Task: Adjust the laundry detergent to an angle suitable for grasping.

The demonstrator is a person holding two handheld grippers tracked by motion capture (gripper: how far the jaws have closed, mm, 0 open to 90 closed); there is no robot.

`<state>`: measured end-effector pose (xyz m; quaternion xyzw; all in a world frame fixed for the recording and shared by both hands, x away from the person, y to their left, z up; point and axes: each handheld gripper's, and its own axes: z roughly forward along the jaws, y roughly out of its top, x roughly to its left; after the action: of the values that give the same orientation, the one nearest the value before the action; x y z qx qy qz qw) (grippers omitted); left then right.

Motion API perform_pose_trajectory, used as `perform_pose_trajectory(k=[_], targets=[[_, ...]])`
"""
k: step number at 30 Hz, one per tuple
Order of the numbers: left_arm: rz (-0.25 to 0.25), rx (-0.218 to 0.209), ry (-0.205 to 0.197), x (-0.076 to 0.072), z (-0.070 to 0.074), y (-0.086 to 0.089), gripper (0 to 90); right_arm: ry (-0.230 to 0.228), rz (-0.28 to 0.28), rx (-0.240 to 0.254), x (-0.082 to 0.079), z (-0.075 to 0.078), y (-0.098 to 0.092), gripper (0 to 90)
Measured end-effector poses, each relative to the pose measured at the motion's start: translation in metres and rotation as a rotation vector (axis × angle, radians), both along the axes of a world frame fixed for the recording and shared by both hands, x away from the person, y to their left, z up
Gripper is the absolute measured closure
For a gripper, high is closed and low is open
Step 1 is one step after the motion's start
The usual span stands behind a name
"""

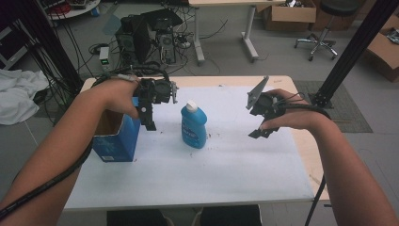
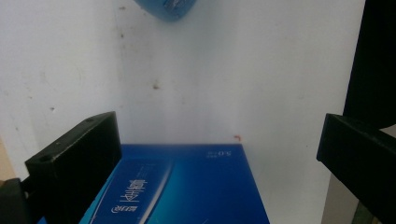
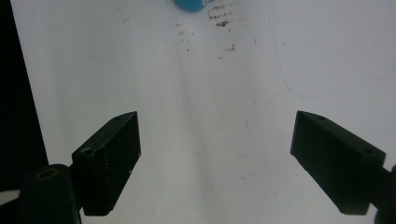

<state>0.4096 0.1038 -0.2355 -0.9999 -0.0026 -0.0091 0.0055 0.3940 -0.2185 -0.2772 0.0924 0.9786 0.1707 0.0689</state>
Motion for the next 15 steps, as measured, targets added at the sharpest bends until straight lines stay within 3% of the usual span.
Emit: perform_pose_trajectory(k=[8,15], targets=[[-0.003,-0.005,-0.004,-0.001,0.001,-0.002,0.5,-0.039,-0.026,0.174,-0.01,-0.017,0.001,15.4],[-0.005,-0.004,-0.009,-0.003,0.003,-0.003,0.6,-0.053,-0.032,0.254,-0.016,-0.035,0.007,15.4]])
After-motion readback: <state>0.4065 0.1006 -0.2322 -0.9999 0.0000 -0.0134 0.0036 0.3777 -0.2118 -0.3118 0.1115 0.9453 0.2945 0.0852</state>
